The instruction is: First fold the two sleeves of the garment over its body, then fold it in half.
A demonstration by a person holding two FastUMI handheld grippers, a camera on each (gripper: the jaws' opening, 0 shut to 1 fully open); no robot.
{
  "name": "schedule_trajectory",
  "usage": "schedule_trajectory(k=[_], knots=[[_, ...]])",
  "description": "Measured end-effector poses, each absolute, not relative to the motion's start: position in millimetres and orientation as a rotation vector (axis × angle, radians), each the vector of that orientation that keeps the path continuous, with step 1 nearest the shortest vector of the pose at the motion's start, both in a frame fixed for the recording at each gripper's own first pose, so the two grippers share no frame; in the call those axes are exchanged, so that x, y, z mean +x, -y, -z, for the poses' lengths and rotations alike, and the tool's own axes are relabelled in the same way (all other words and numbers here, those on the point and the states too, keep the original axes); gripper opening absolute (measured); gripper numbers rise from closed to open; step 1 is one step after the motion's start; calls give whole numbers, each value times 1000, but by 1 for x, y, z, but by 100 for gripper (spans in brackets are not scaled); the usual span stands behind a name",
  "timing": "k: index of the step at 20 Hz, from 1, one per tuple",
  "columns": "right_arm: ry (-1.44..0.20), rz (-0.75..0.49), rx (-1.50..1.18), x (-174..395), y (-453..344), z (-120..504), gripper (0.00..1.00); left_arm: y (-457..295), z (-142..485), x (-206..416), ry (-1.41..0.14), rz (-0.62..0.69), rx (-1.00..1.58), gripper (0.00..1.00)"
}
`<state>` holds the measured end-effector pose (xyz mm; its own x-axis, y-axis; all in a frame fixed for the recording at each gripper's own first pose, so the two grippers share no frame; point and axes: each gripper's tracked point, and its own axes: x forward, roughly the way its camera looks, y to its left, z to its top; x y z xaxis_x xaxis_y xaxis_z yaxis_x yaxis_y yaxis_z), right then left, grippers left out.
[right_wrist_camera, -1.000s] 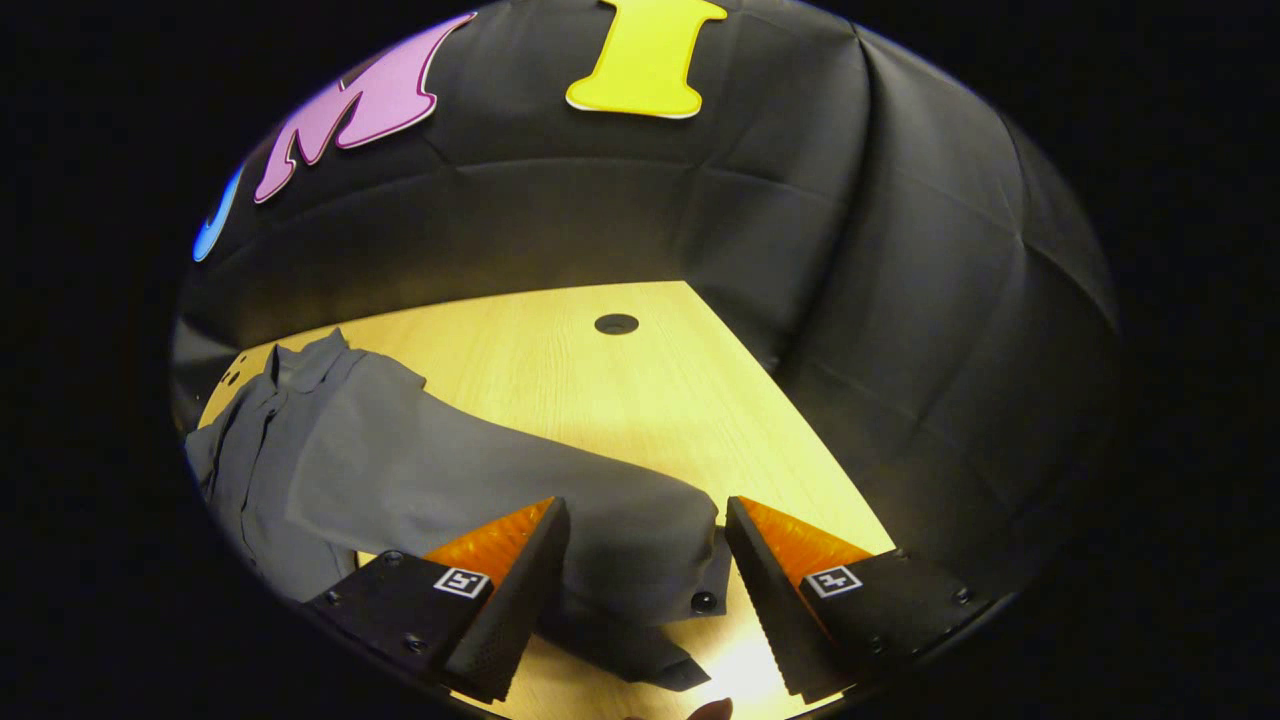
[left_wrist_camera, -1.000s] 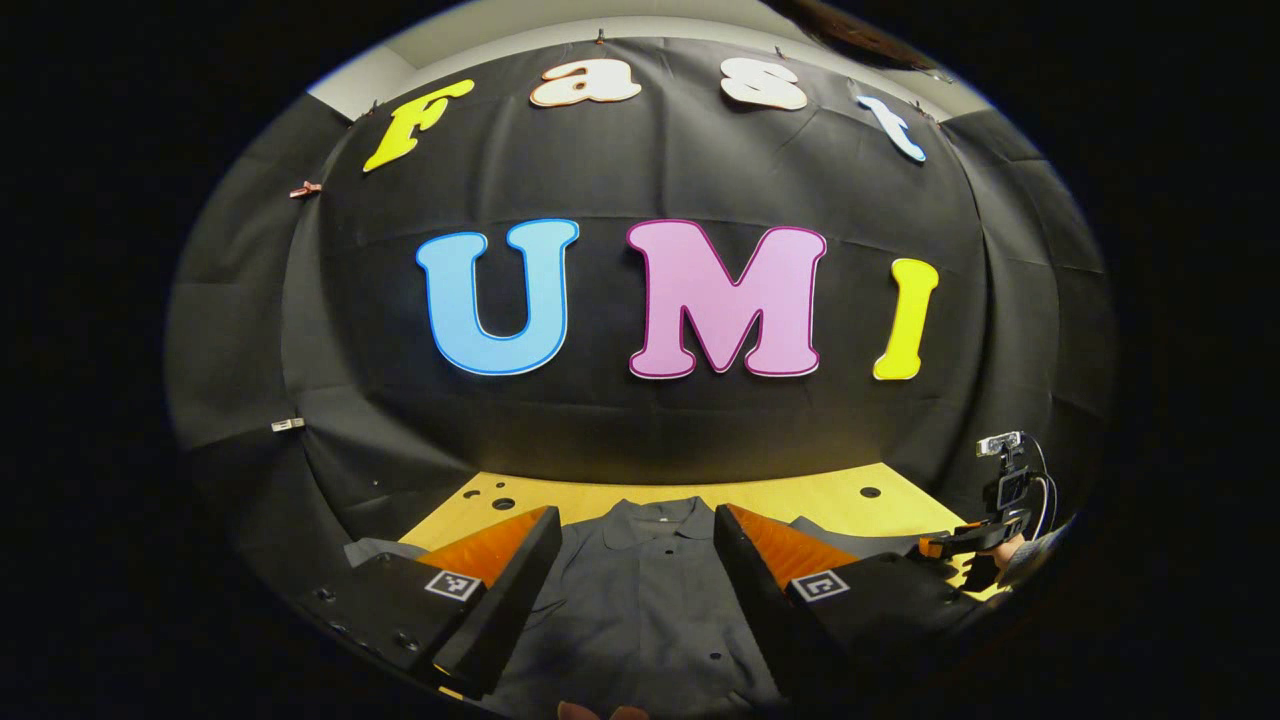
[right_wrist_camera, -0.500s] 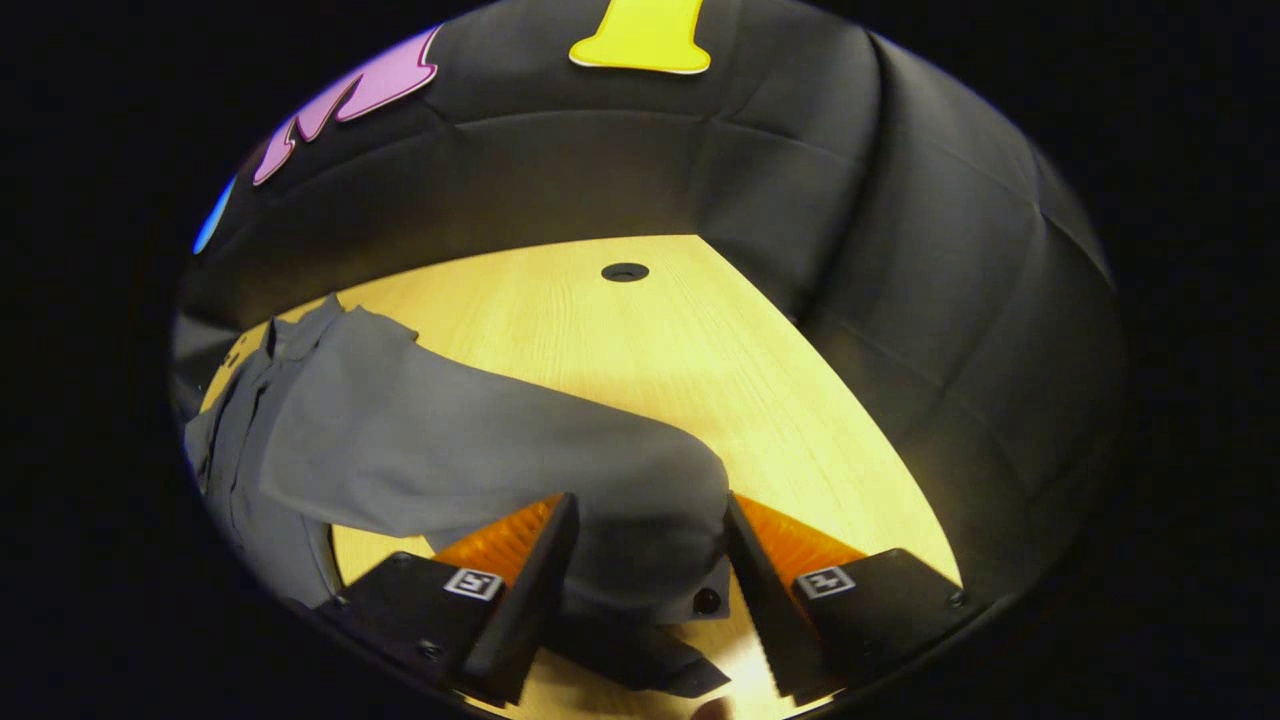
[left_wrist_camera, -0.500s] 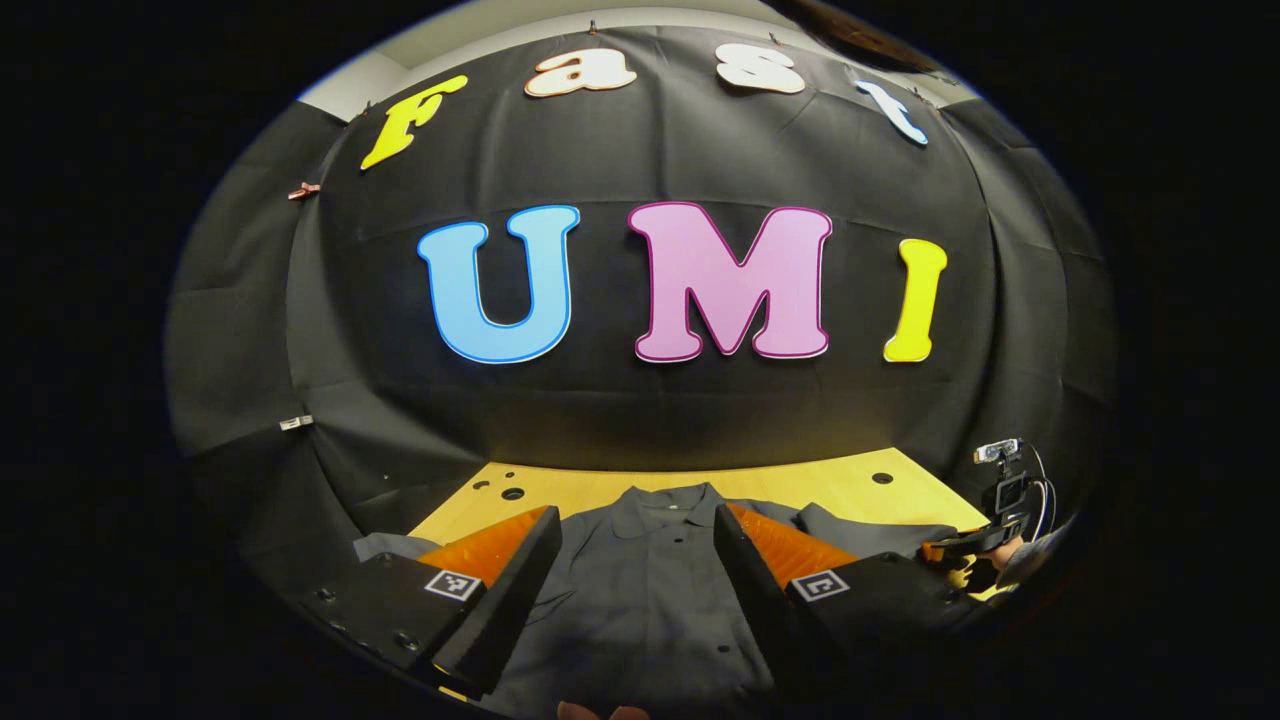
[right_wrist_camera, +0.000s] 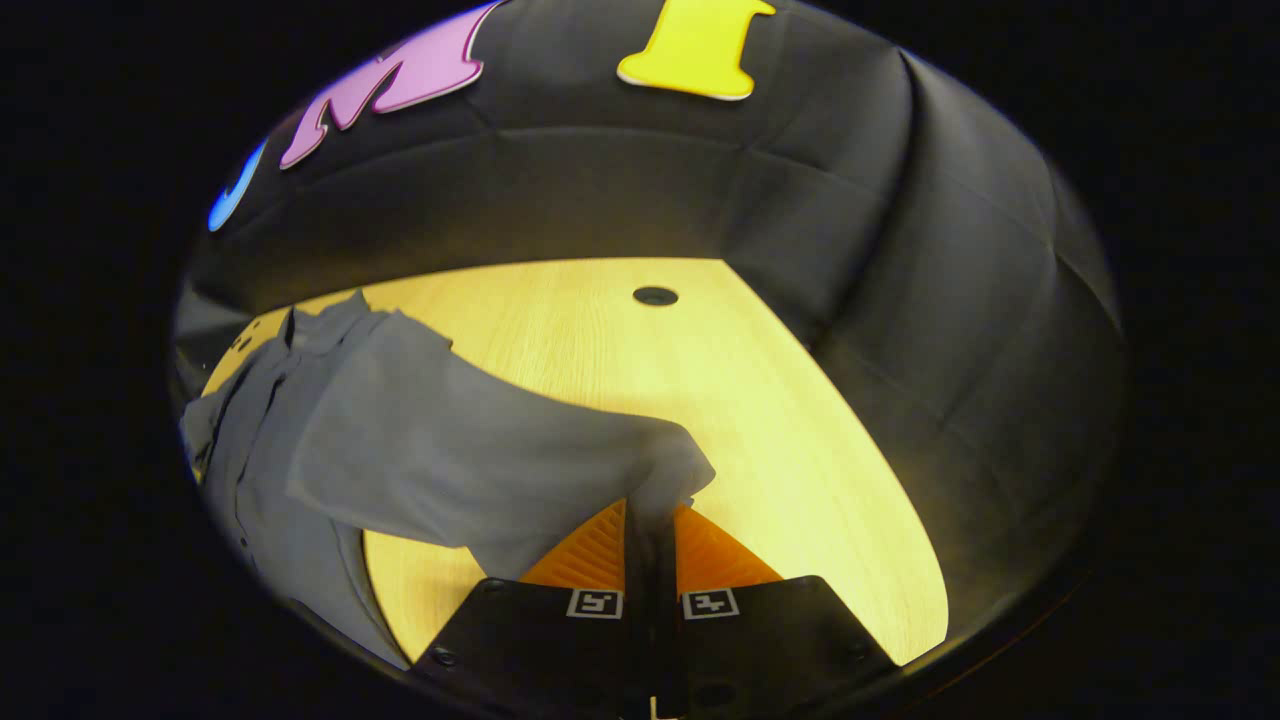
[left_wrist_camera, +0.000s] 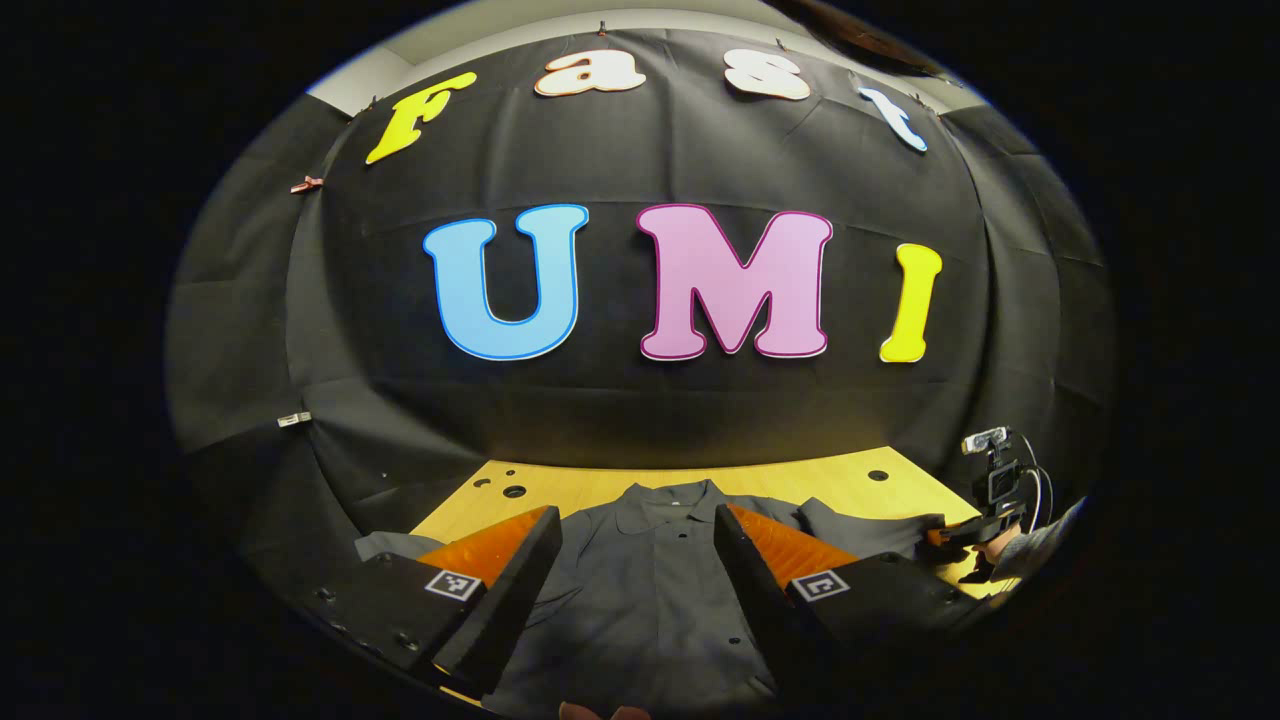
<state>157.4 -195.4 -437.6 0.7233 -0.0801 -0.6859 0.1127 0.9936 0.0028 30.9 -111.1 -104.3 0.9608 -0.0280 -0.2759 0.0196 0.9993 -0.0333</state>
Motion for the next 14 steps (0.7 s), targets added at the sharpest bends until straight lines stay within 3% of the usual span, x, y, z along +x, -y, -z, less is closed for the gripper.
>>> schedule_trajectory(k=[14], knots=[[-560, 211, 17, 91, 136, 296, 7, 19, 98, 7, -218, 110, -20, 94]])
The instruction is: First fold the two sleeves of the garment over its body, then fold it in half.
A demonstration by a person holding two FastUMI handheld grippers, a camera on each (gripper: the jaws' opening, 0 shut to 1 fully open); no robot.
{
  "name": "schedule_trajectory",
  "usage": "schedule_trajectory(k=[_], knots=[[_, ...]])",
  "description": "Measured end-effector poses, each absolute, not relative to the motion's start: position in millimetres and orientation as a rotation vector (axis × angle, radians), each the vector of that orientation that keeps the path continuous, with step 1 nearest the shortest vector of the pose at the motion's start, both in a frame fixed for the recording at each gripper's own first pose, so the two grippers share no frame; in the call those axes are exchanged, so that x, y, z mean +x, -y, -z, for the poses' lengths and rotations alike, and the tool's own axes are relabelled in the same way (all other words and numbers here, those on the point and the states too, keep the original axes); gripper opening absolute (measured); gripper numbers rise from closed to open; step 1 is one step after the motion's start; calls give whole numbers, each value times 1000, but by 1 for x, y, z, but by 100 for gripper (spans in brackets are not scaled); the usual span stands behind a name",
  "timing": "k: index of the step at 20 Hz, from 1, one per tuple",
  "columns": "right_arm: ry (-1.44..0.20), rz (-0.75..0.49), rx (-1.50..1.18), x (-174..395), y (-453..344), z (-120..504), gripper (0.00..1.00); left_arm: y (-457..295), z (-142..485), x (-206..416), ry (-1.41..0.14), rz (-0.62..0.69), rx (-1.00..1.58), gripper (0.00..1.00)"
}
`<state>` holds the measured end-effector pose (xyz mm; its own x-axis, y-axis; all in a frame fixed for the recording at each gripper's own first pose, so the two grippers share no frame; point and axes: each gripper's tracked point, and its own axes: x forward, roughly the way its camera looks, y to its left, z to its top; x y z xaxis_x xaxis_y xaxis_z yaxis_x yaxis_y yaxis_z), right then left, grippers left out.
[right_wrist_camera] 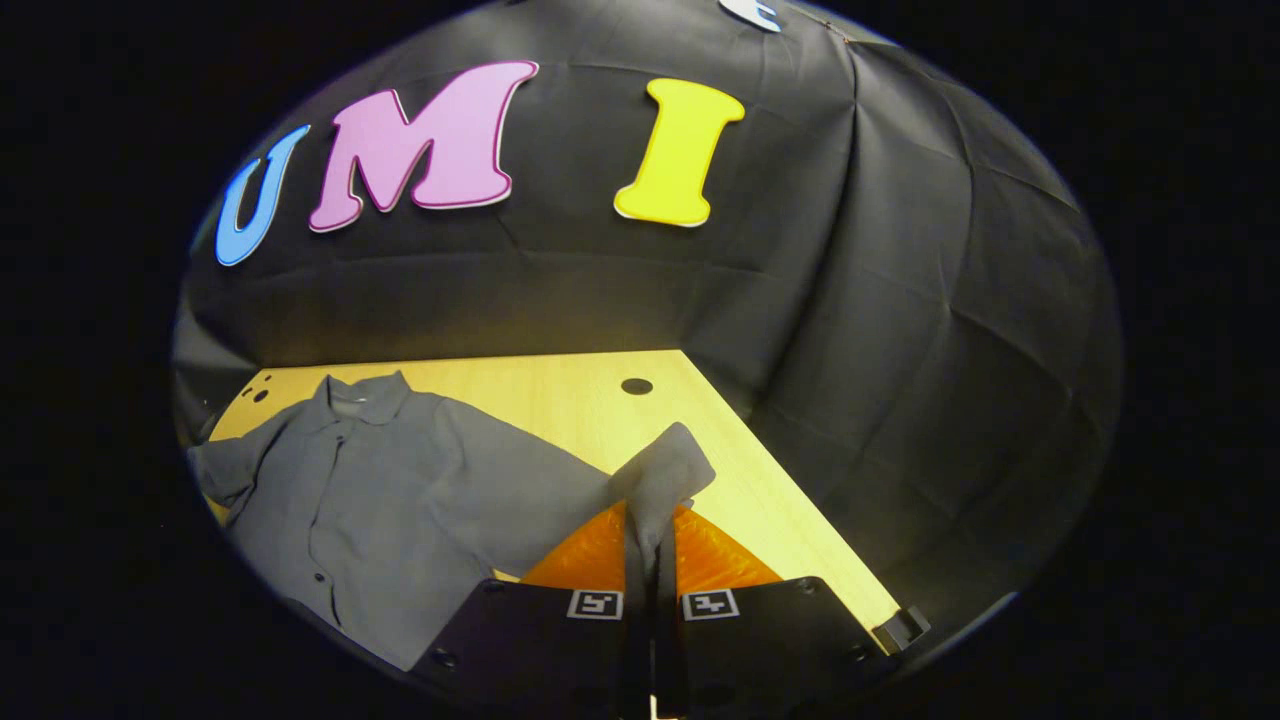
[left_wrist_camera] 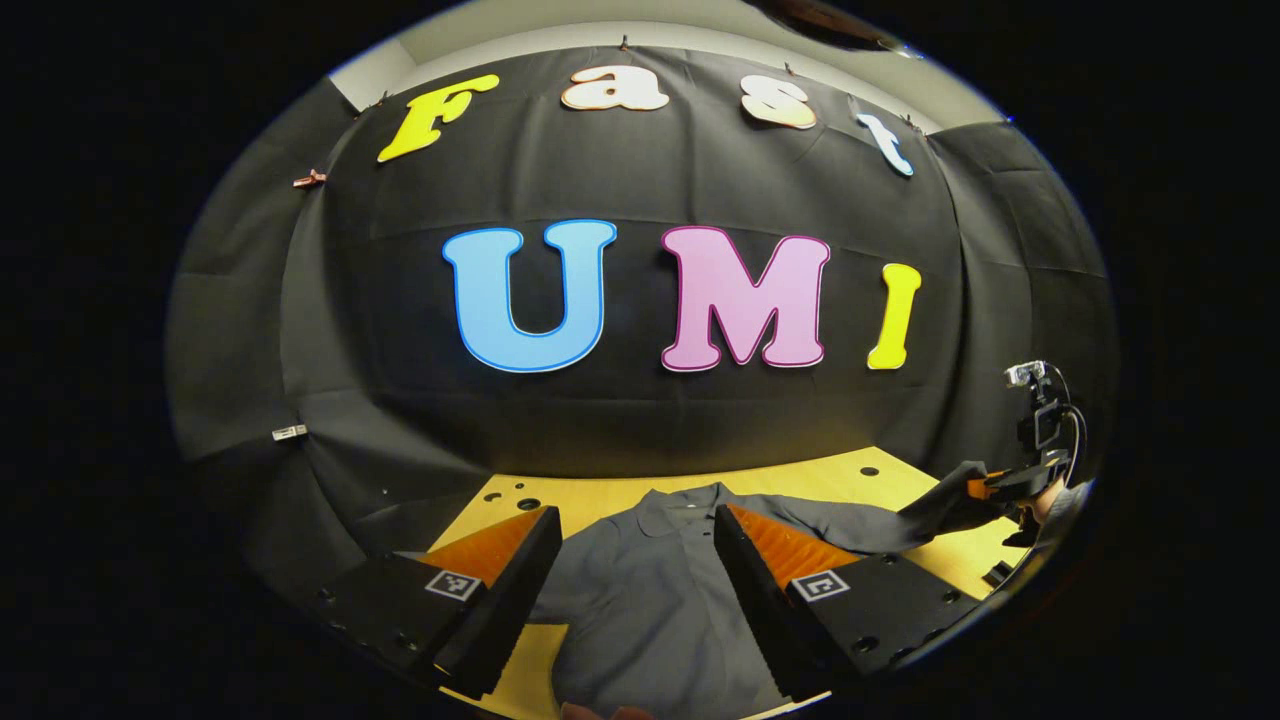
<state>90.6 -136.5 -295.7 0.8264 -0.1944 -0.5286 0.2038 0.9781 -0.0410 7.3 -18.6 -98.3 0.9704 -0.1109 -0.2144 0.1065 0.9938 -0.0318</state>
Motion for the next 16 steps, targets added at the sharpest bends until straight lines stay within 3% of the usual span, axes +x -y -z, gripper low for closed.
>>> schedule_trajectory(k=[9, 16], knots=[[-425, 29, 82, 117, -11, 219, 7, -42, 111, -4, -220, 90, -55, 96], [-405, -133, 94, 149, -140, 217, 7, -108, 126, -6, -233, 21, -63, 97]])
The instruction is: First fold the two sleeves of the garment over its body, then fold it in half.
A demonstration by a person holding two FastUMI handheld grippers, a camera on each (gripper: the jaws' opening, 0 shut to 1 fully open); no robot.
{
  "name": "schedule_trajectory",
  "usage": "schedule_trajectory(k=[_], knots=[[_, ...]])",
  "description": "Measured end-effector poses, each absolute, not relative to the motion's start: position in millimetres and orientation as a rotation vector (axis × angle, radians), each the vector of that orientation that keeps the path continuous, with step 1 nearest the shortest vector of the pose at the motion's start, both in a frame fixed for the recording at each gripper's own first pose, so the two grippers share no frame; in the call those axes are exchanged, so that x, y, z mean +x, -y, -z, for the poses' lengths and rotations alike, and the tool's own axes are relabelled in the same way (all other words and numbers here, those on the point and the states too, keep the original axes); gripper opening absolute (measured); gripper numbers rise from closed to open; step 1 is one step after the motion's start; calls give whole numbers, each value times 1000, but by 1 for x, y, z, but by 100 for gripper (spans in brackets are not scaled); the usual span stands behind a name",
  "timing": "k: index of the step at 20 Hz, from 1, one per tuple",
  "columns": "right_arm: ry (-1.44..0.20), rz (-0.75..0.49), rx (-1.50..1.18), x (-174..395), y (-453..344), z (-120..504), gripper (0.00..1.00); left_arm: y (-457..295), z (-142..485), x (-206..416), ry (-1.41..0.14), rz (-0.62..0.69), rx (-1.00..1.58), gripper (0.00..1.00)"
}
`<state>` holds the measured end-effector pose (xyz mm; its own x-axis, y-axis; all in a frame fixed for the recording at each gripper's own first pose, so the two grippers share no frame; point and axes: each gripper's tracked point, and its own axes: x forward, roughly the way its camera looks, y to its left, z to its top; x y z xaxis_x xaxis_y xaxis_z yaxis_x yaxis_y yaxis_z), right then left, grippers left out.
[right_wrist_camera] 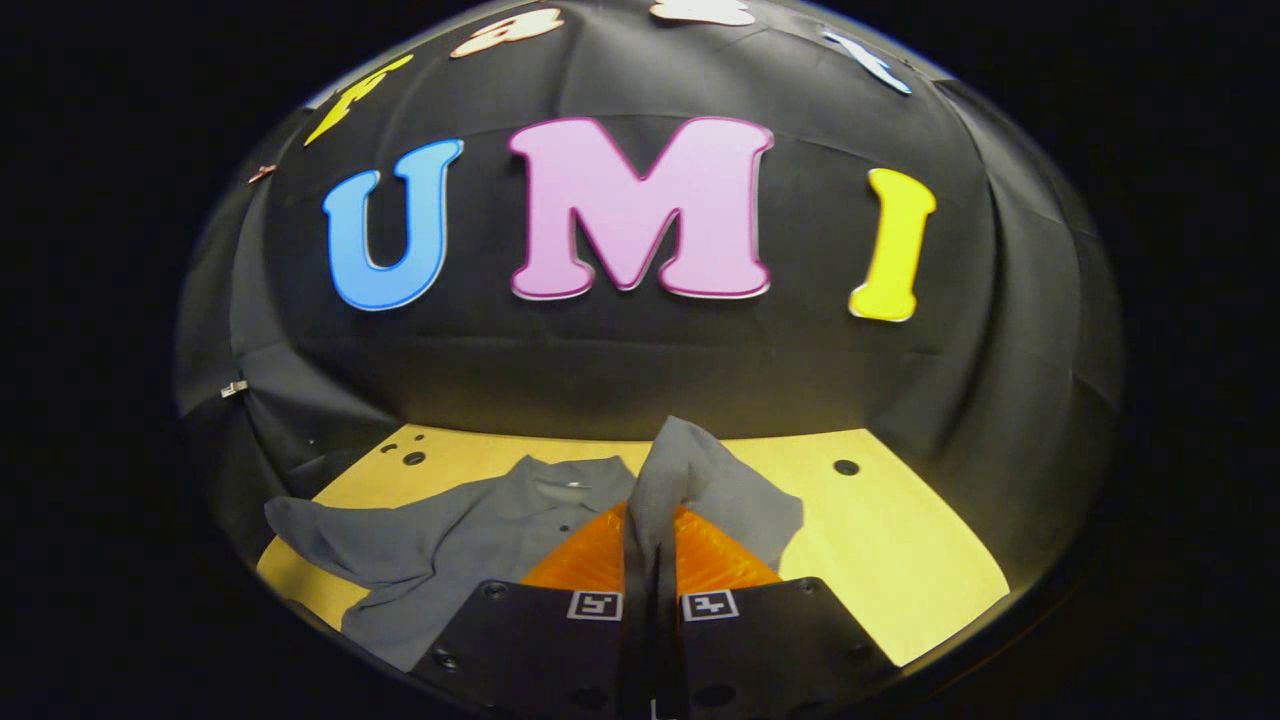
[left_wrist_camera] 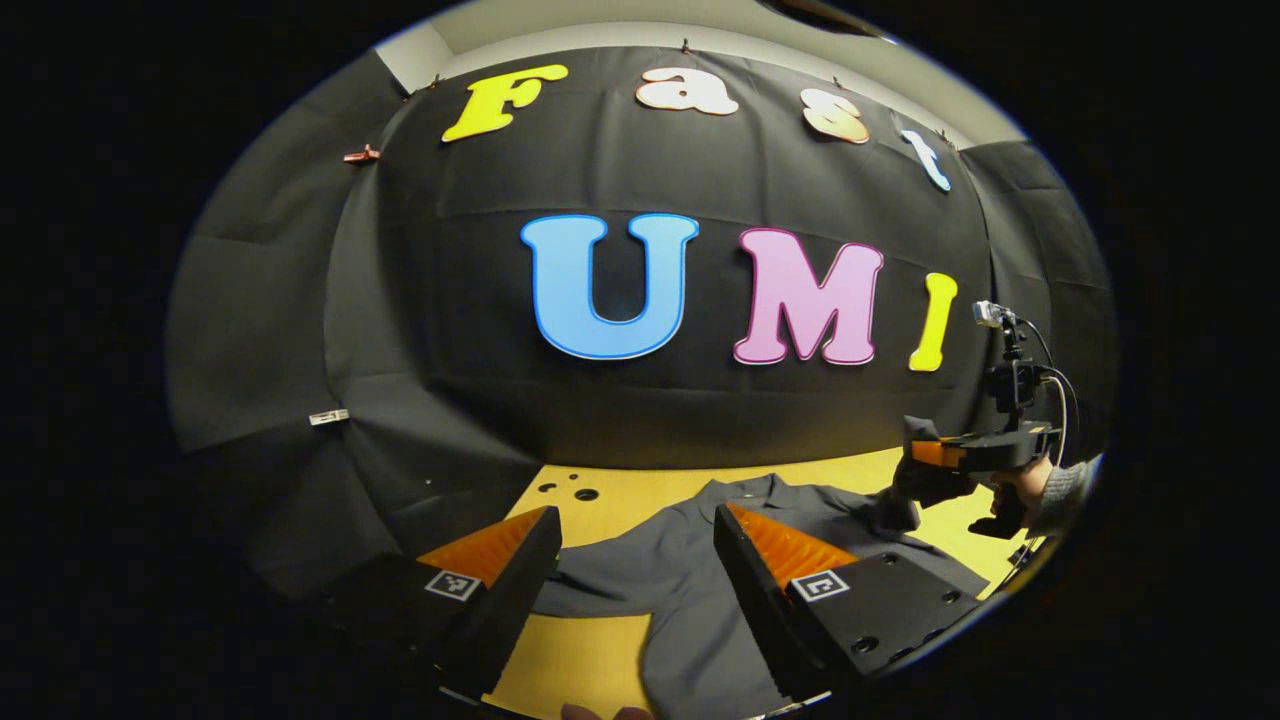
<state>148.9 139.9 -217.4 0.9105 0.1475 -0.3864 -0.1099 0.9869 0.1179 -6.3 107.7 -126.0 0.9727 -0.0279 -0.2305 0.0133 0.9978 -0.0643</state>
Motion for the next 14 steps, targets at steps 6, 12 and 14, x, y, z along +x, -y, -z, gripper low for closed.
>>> schedule_trajectory(k=[6, 12, 14], knots=[[-501, -247, 37, 161, -231, 271, 7, -163, 150, -6, -260, -52, -68, 96], [-619, -333, -65, 152, -293, 339, 7, -206, 183, 0, -286, -114, -98, 97], [-657, -342, -80, 148, -307, 359, 7, -217, 194, 4, -293, -129, -102, 97]])
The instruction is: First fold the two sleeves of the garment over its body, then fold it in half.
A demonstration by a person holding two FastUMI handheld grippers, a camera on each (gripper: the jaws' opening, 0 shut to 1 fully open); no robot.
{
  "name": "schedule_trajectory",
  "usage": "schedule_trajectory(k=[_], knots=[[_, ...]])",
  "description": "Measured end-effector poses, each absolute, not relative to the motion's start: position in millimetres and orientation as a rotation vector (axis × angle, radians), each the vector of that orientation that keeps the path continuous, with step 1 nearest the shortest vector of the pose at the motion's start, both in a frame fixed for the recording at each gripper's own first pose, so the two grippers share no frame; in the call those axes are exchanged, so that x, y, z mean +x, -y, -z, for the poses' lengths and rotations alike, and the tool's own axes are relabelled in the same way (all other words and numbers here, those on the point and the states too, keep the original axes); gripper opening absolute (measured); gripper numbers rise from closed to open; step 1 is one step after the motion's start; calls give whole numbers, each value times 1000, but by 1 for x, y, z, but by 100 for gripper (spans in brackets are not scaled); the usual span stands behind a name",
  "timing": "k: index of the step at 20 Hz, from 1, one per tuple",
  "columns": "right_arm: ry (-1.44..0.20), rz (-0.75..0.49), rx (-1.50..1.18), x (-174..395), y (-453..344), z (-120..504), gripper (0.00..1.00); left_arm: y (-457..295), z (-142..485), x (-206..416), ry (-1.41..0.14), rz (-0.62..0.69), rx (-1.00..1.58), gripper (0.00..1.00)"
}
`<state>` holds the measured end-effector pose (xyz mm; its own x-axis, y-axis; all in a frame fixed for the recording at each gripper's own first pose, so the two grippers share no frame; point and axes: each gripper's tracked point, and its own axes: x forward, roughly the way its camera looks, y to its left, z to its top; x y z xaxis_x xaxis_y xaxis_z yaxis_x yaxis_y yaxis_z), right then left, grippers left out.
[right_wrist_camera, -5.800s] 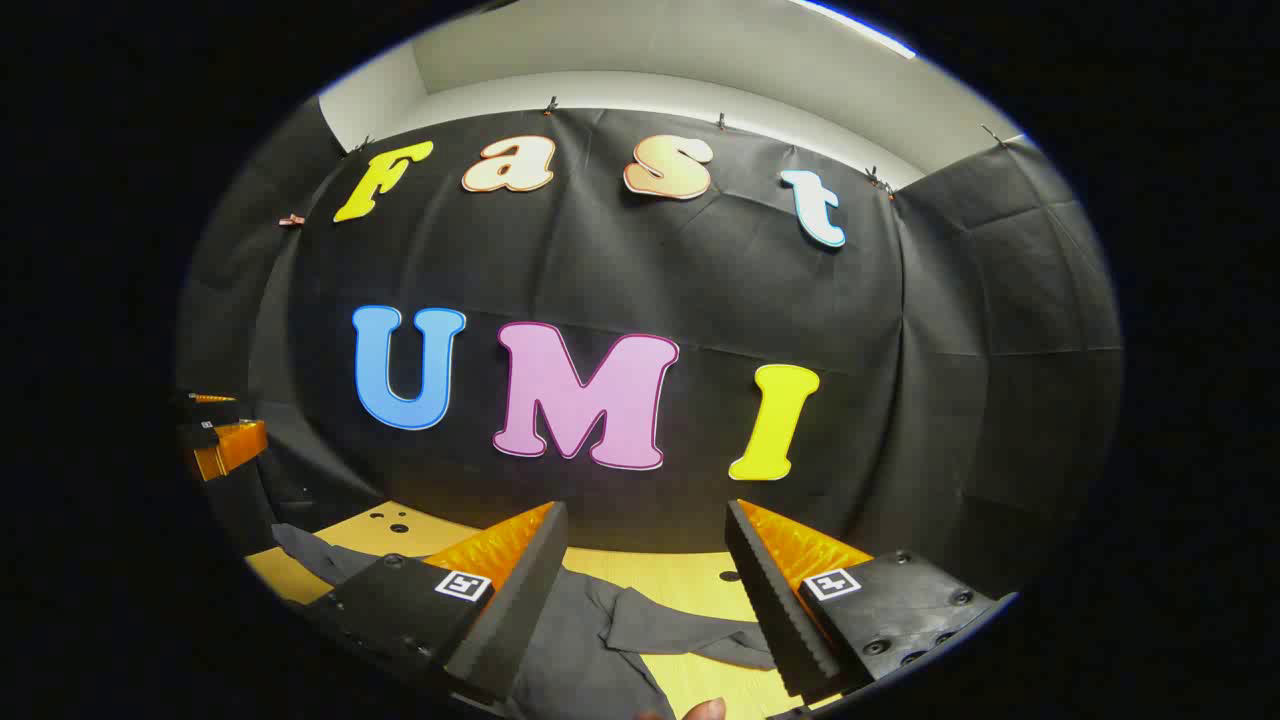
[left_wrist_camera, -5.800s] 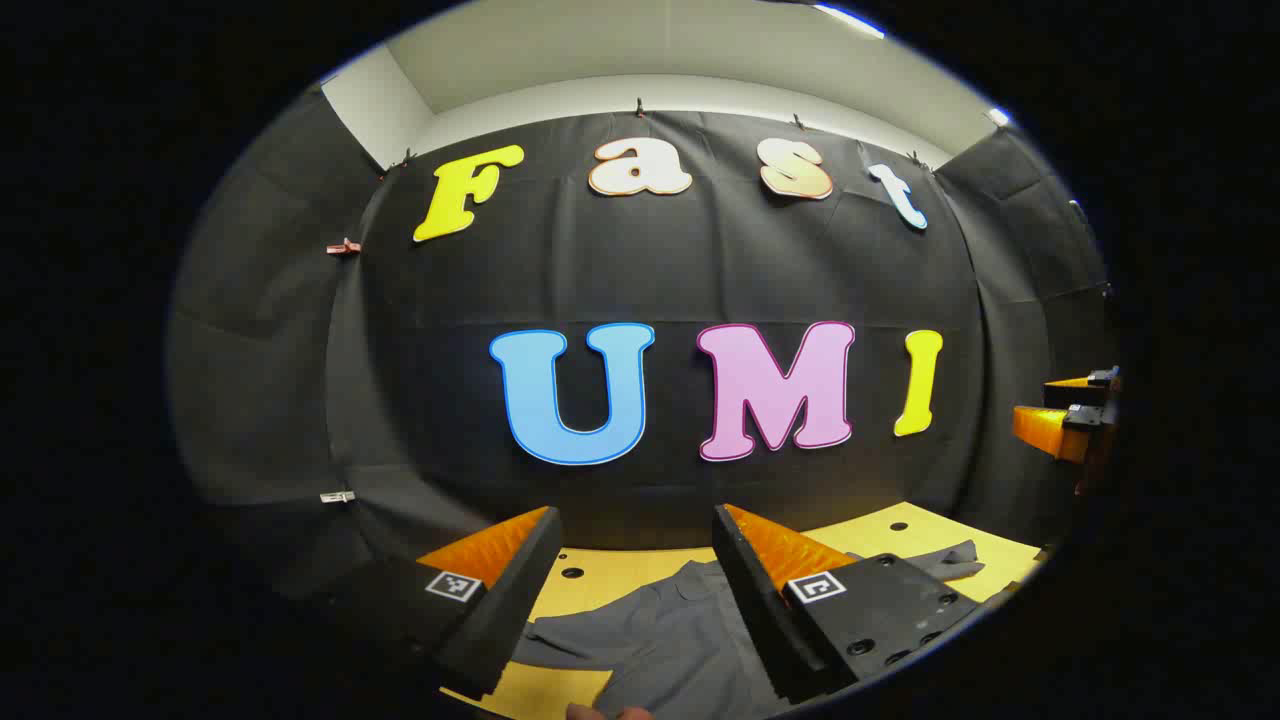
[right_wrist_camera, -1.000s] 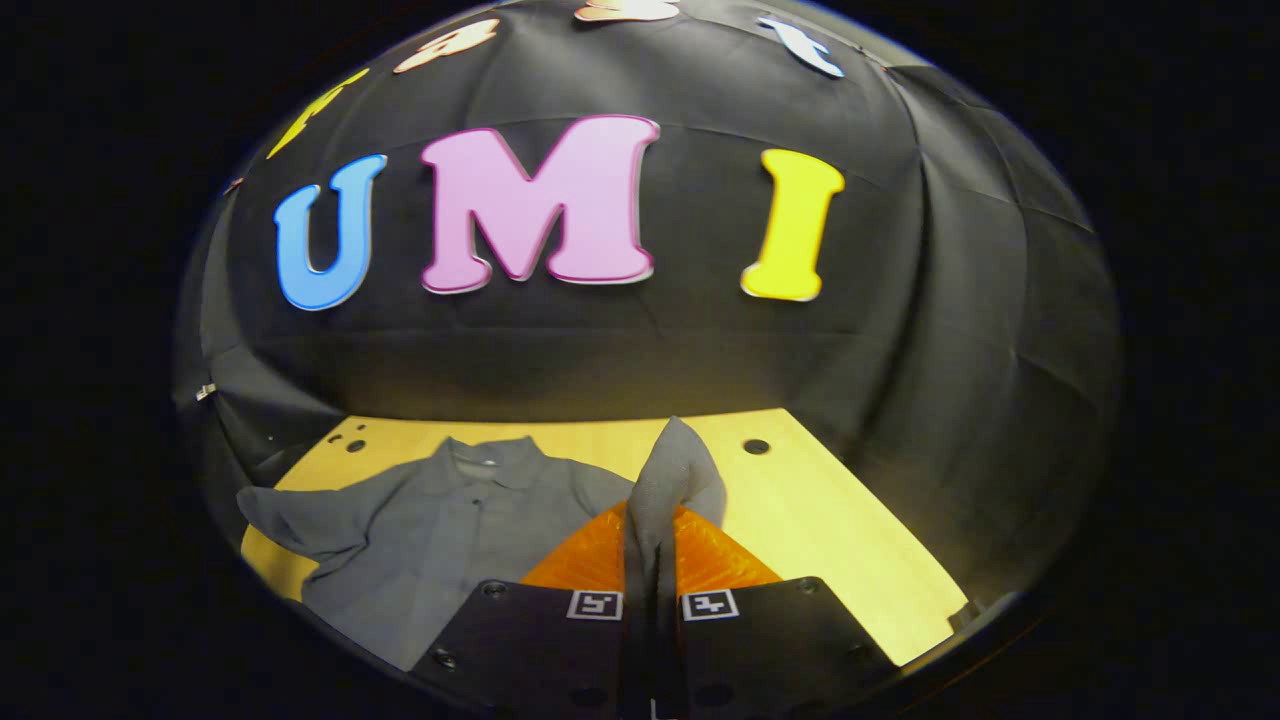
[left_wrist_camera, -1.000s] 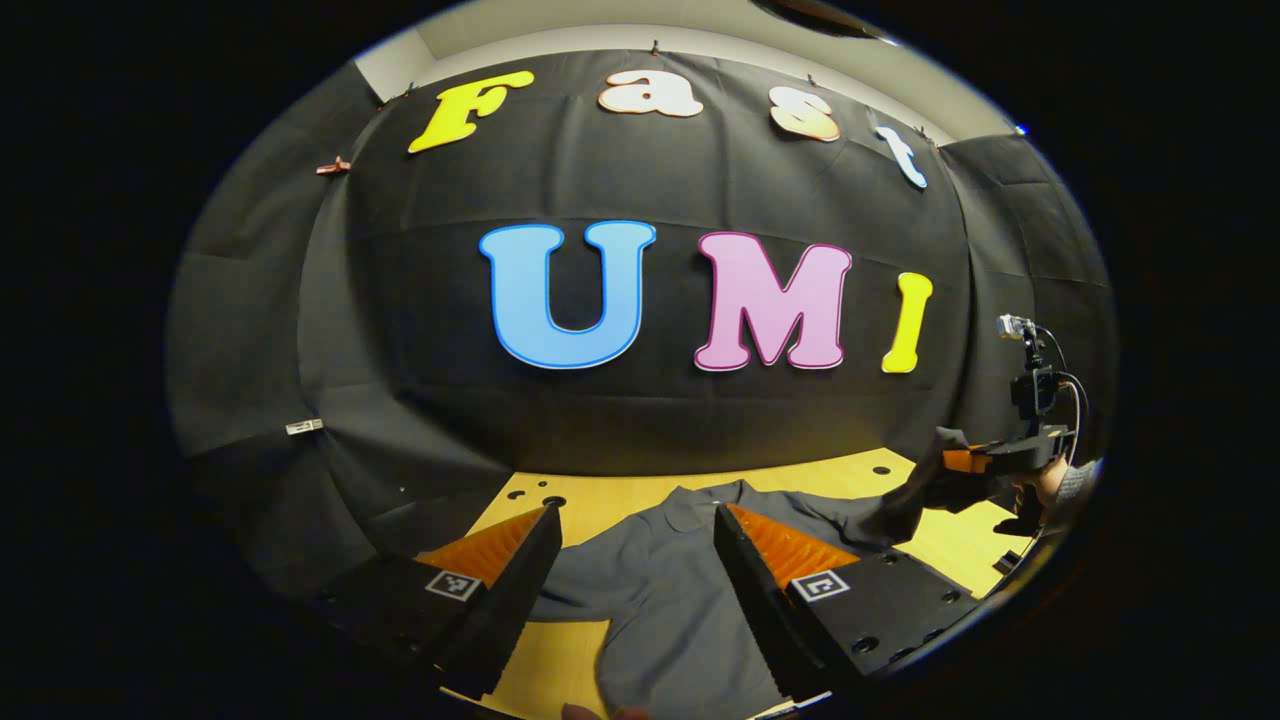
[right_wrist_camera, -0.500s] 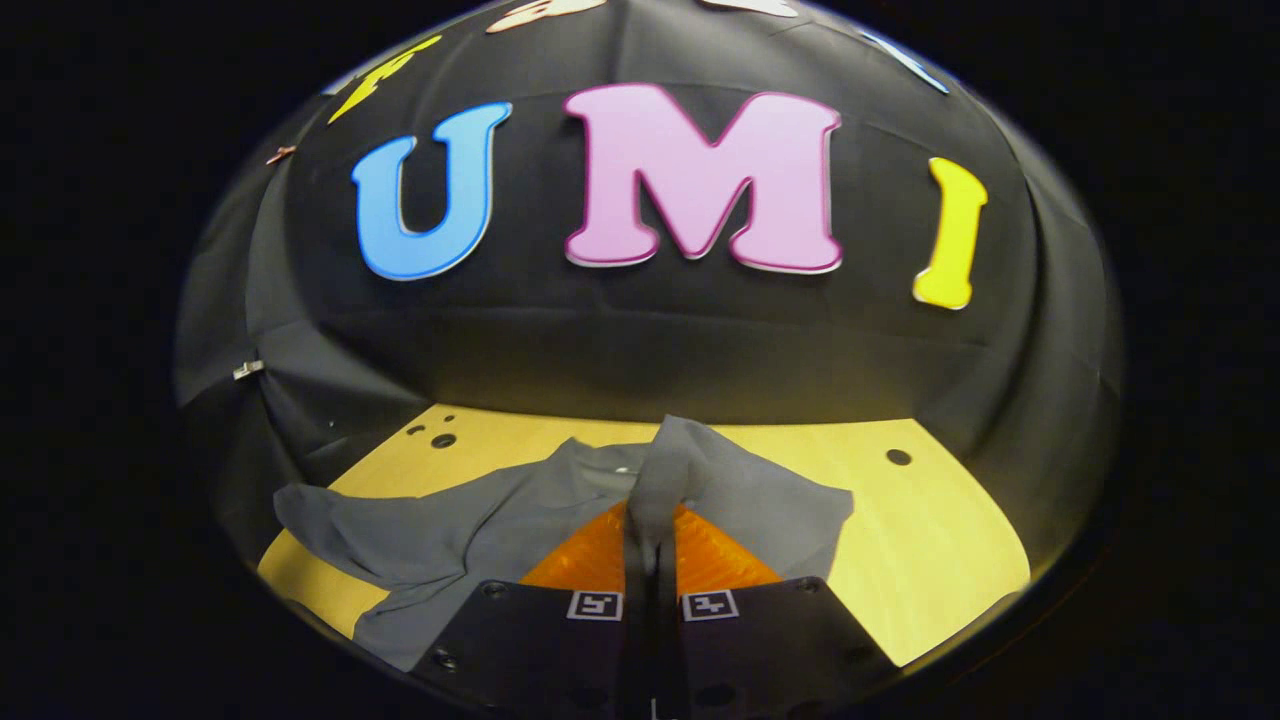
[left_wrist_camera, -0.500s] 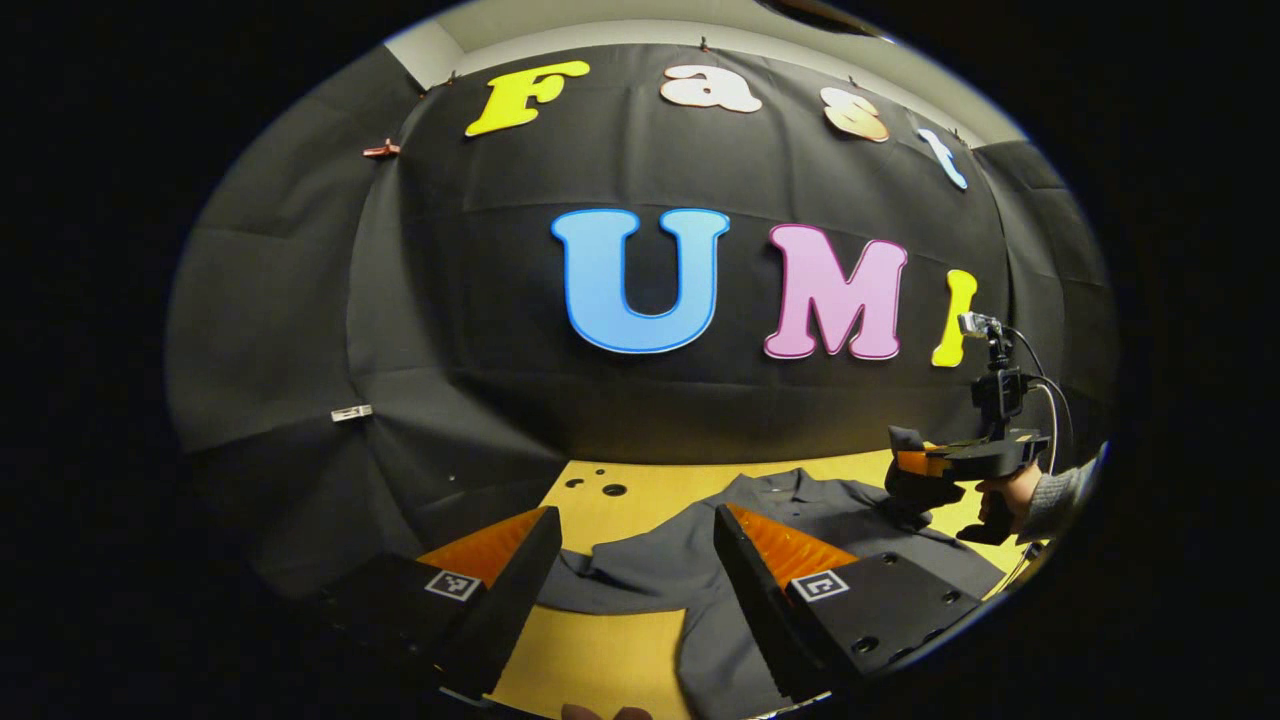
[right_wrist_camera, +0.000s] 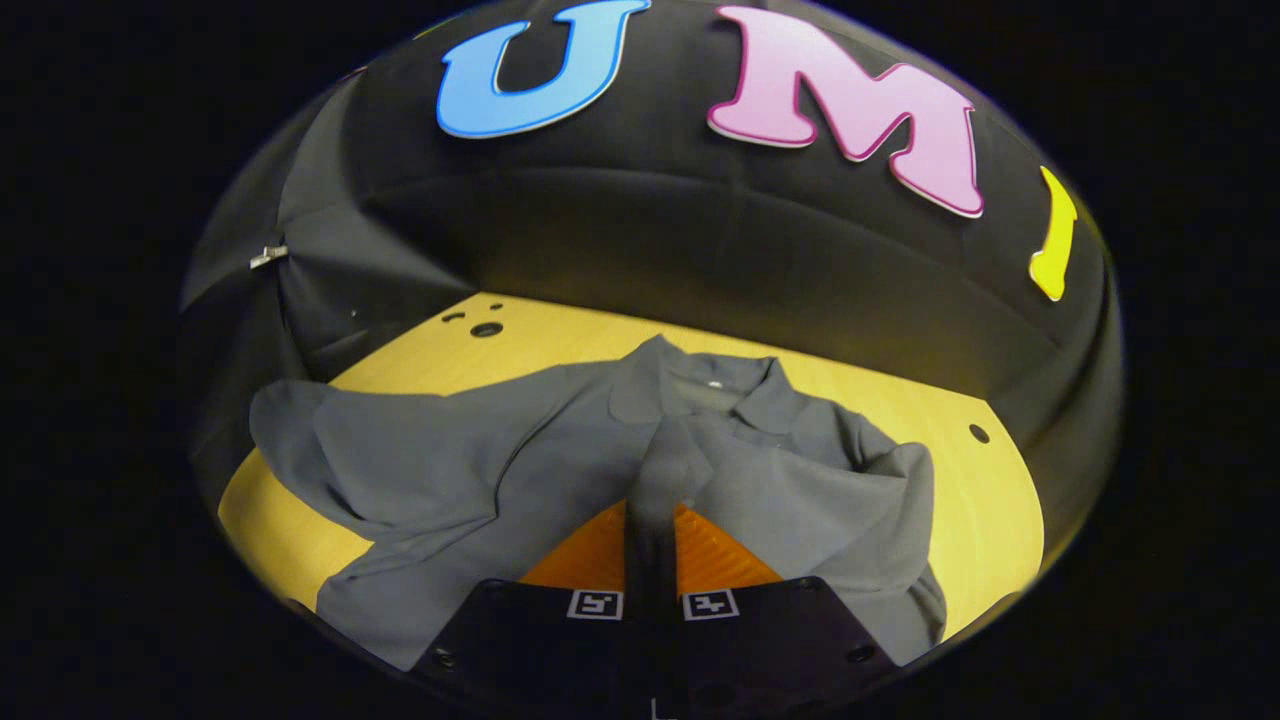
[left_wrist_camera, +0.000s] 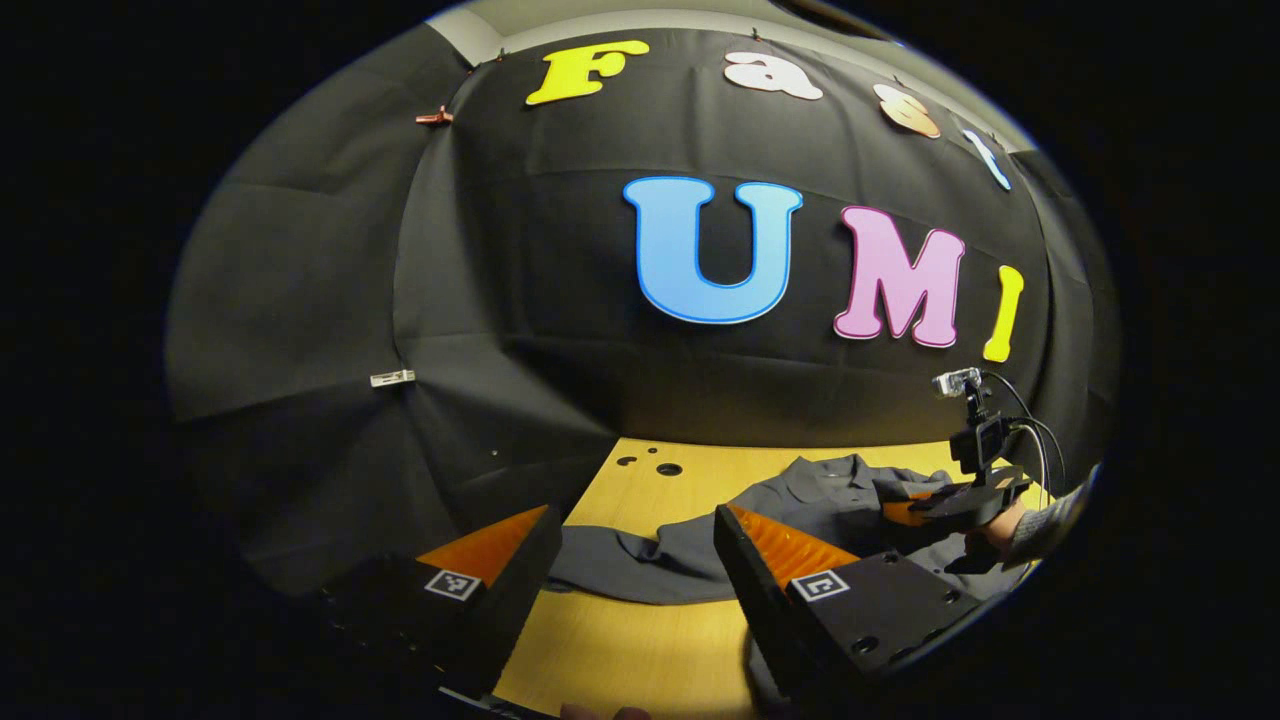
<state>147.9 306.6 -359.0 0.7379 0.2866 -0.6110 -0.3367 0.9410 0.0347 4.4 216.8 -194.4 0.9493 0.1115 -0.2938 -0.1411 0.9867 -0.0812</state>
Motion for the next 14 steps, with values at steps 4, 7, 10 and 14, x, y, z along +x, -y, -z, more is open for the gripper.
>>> schedule_trajectory(k=[4, 7, 10, 14], knots=[[-736, -343, -62, 143, -327, 389, 11, -238, 222, 12, -315, -158, -125, 97], [-794, -351, -28, 138, -341, 405, 18, -254, 232, 15, -325, -187, -126, 96], [-820, -398, 7, 131, -357, 406, 52, -264, 241, 16, -333, -202, -108, 96], [-836, -483, 70, 116, -378, 391, 48, -269, 256, 24, -349, -202, -123, 96]])
